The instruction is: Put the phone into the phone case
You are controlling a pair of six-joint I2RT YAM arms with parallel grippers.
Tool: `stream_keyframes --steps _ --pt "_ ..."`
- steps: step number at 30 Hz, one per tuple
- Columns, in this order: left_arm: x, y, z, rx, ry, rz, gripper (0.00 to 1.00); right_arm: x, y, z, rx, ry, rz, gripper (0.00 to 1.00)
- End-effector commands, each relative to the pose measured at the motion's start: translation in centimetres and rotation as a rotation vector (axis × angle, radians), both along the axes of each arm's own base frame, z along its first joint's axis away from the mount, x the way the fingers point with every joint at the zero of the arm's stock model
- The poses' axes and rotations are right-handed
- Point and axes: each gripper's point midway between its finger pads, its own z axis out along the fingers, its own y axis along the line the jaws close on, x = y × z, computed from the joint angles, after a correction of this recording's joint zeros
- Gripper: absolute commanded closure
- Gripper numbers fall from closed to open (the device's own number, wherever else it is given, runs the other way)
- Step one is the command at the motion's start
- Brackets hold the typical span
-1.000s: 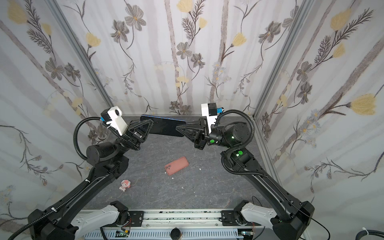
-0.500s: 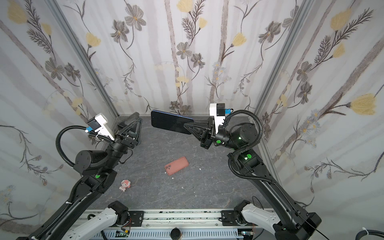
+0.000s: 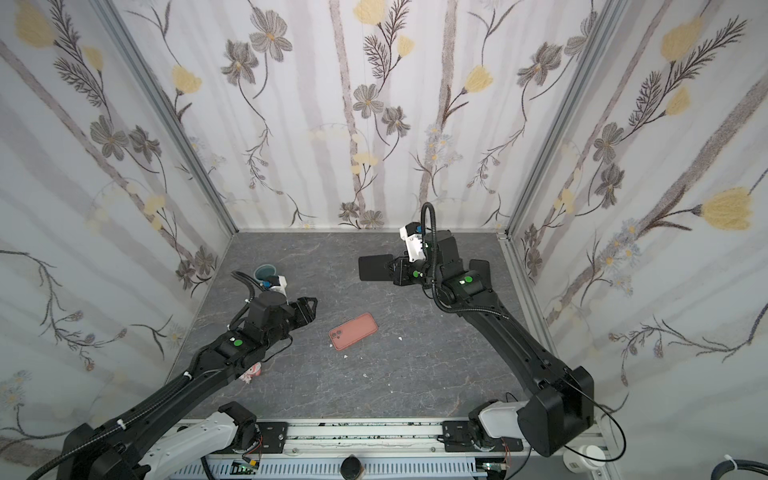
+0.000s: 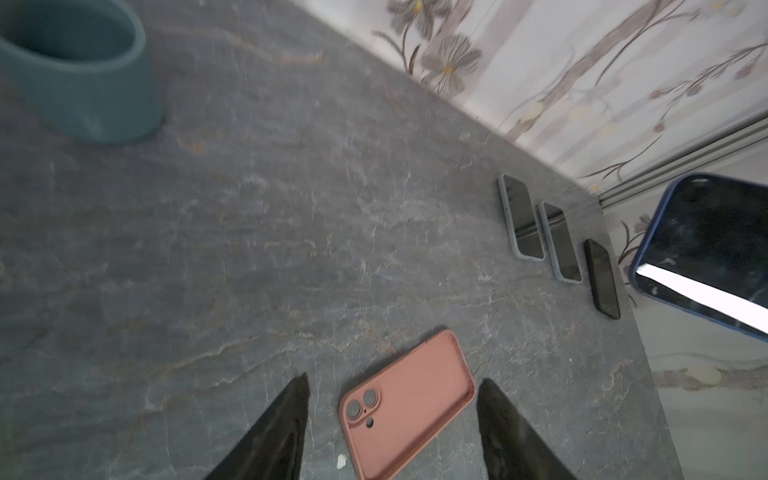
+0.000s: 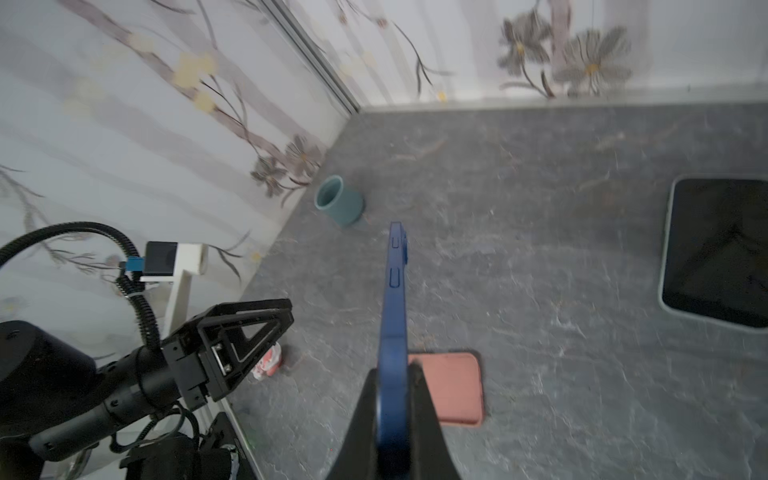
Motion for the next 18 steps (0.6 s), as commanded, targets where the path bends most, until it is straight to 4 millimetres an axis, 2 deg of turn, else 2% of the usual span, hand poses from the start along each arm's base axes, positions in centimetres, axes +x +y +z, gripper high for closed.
stream_keyframes --steps 1,5,9,12,18 --pt "-1.1 -1.9 -2.9 -0.12 0.134 -0.018 0.37 -0.7 0.5 -3.9 -0.034 0.145 0.026 1.0" --pt "-1.8 -2.5 -6.0 -0.103 0.219 -0.049 0.43 -1.1 1.7 -8.6 -0.094 0.279 0.063 1.0" --pt "-2.1 -3.4 -7.6 -0.08 0.261 -0.104 0.54 -2.0 2.8 -12.5 -0.167 0.364 0.113 1.0" --pt "-2.3 -3.9 -8.9 -0.07 0.29 -0.133 0.64 -2.6 3.1 -14.1 -0.209 0.39 0.122 1.0" --pt "-2.5 -4.4 -10.7 -0.048 0.329 -0.152 0.68 -3.1 2.6 -14.9 -0.236 0.403 0.1 1.0"
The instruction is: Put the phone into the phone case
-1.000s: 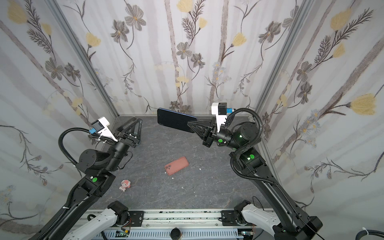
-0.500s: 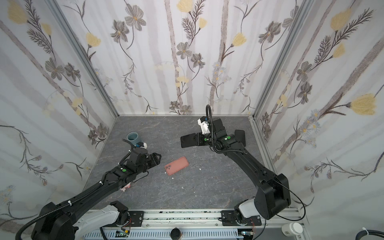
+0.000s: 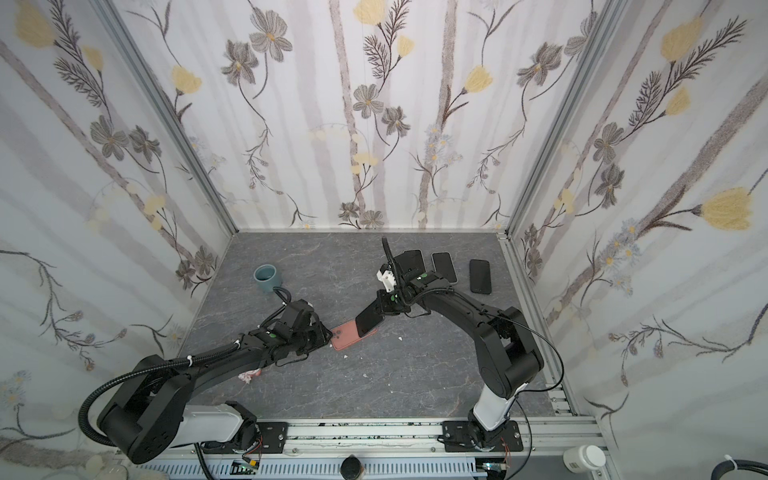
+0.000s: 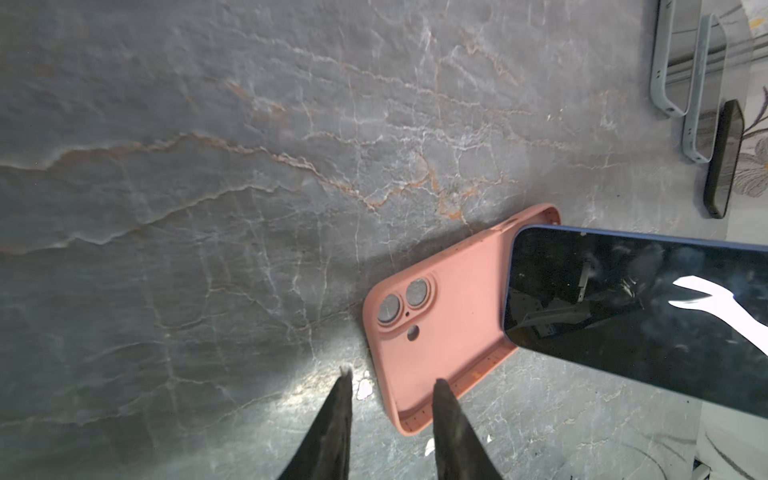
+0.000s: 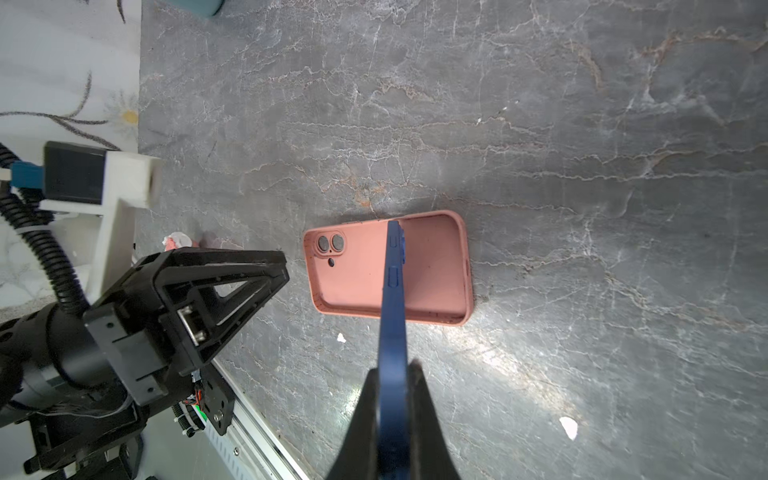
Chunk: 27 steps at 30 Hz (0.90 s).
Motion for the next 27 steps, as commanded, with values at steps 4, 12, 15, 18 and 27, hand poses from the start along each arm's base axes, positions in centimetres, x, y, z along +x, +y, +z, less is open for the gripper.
stream_keyframes --steps 4,12,15,18,27 --pt "0.4 -1.1 -0.8 -0.007 -0.006 -0.038 0.71 -0.6 -1.6 -0.8 -0.072 0.0 -0.026 1.0" --pt "0.9 -3.9 -1.9 0.031 -0.002 -0.138 0.9 -1.5 -3.3 -1.2 -0.105 0.026 -0.086 1.0" --pt "0.8 -5.6 -2.3 0.052 -0.001 -0.191 0.92 -1.6 -4.0 -1.2 -0.095 0.036 -0.12 1.0" --pt "0.8 -7.2 -2.6 0.05 0.009 -0.226 0.92 -1.5 -4.5 -0.9 -0.051 0.037 -0.161 1.0" --pt "0.8 -9.0 -1.5 -0.015 -0.023 -0.208 0.71 -2.9 -6.0 -3.0 0.037 0.117 -0.242 1.0"
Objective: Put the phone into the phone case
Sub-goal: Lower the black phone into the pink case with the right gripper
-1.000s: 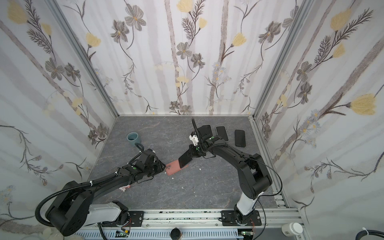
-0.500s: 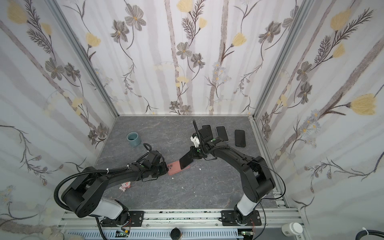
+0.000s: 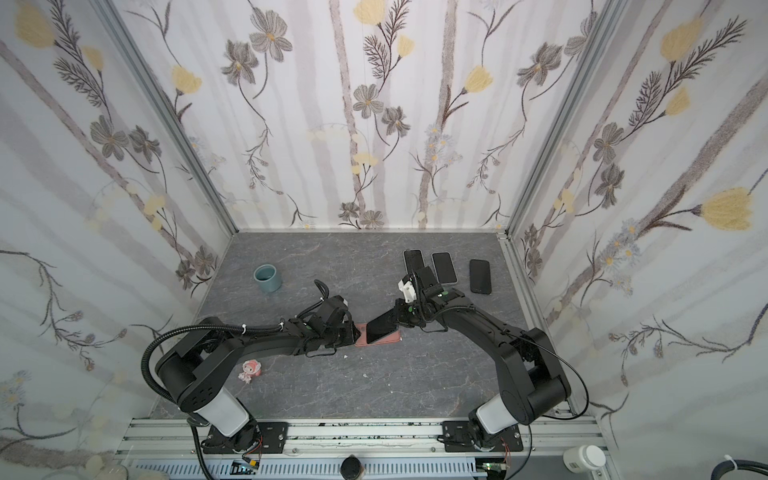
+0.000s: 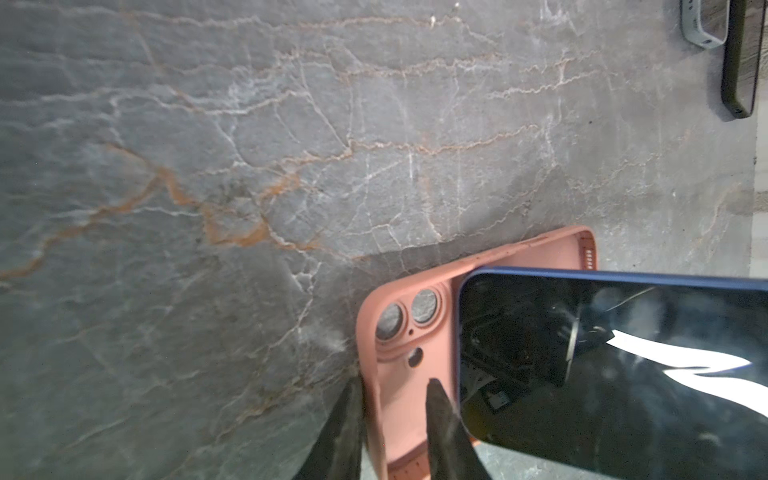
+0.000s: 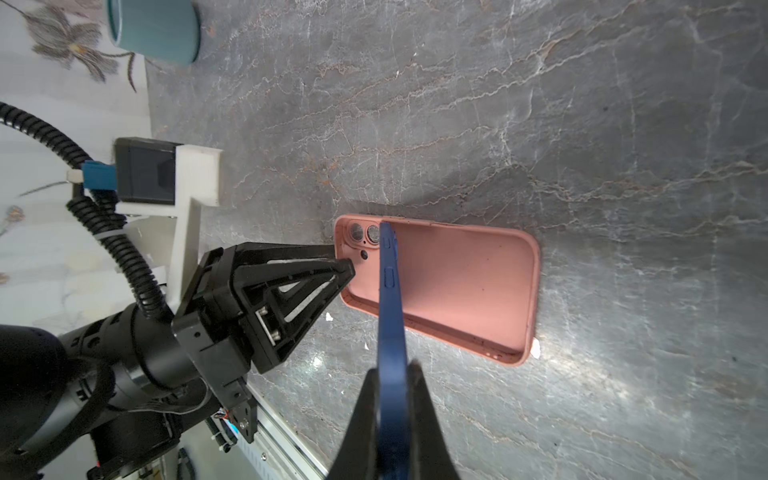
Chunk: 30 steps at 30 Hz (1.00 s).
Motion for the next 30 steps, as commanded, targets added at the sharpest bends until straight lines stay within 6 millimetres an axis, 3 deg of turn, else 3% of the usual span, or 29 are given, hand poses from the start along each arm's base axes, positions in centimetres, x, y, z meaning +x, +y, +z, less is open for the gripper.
stream_keyframes --steps 1,10,24,25,28,30 --pt "-0.5 -0.6 0.5 -0.044 0.018 -0.003 0.71 -0.5 -1.4 -1.5 -0.03 0.033 -0.051 1.0" --pt "-1.2 -1.8 0.3 -0.117 0.056 -0.034 0.7 -1.0 -1.1 -2.9 0.085 0.061 -0.059 1.0" --pt "-0.6 -2.2 0.8 -0.124 0.03 -0.045 0.67 -0.5 -0.1 -4.2 0.14 0.077 -0.028 1.0" --pt "-0.6 -2.2 0.8 -0.12 0.029 -0.047 0.66 -1.4 -0.6 -5.3 0.129 0.103 -0.035 1.0" --pt "-0.6 -2.4 0.8 -0.126 0.031 -0.051 0.66 -1.5 -0.9 -5.8 0.15 0.104 -0.05 1.0" --pt "-0.7 -2.4 0.5 -0.123 0.039 -0.051 0.66 -2.0 -1.1 -7.2 0.154 0.136 -0.054 1.0"
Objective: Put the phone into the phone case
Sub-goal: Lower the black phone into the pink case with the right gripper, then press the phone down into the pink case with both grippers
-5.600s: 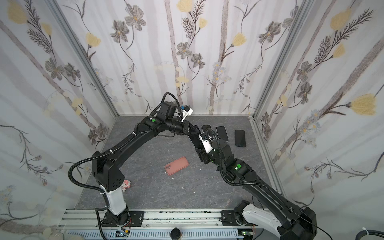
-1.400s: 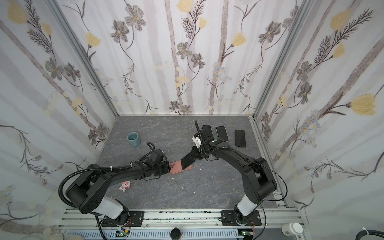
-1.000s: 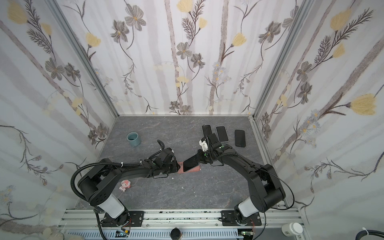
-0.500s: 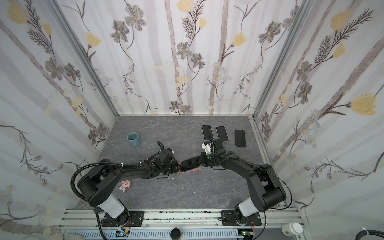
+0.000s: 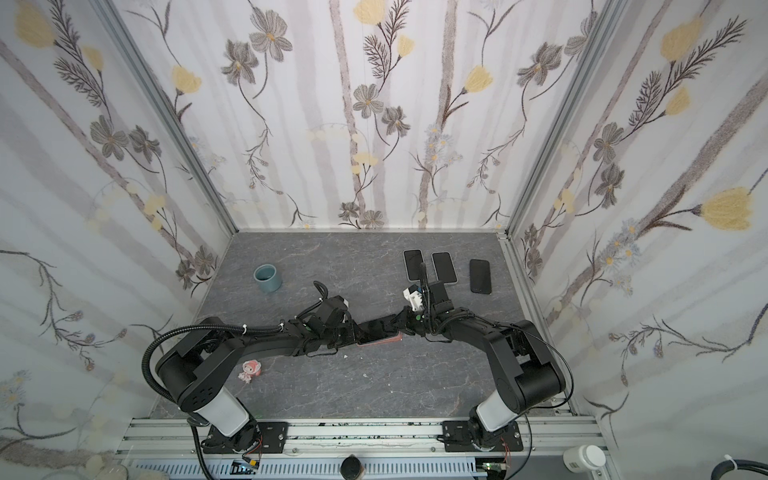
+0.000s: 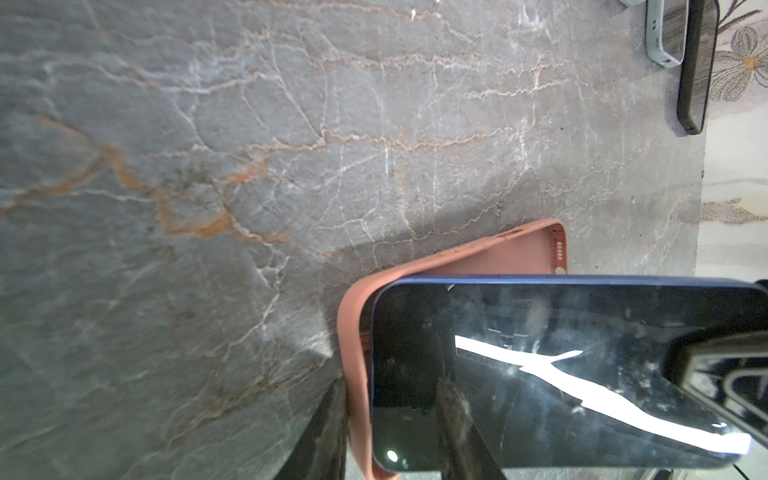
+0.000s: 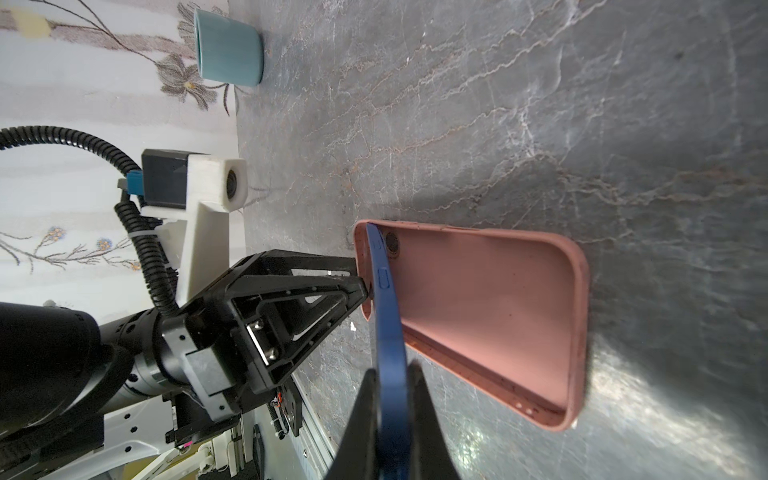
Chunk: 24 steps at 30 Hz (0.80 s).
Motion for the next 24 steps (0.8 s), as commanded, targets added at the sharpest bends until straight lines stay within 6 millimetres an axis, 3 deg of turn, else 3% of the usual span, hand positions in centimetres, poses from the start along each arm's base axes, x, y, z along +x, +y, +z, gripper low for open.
stream_keyframes --steps 1,12,19,24 --pt "-0.6 -1.3 0.1 -0.049 0.016 -0.057 0.66 -1.4 -1.4 -3.5 -0.086 0.086 -0.031 1.0" --pt "-1.0 -1.1 -0.3 -0.064 0.029 -0.046 0.66 -2.3 -1.7 -6.9 -0.09 0.128 -0.027 1.0" --pt "-1.4 1.1 -1.7 0.054 0.039 -0.022 0.66 -1.8 -3.0 -7.9 -0.176 0.123 -0.08 1.0" --pt "-1.9 3.1 -2.9 0.157 0.044 -0.009 0.67 -1.2 -3.8 -7.0 -0.235 0.093 -0.109 0.83"
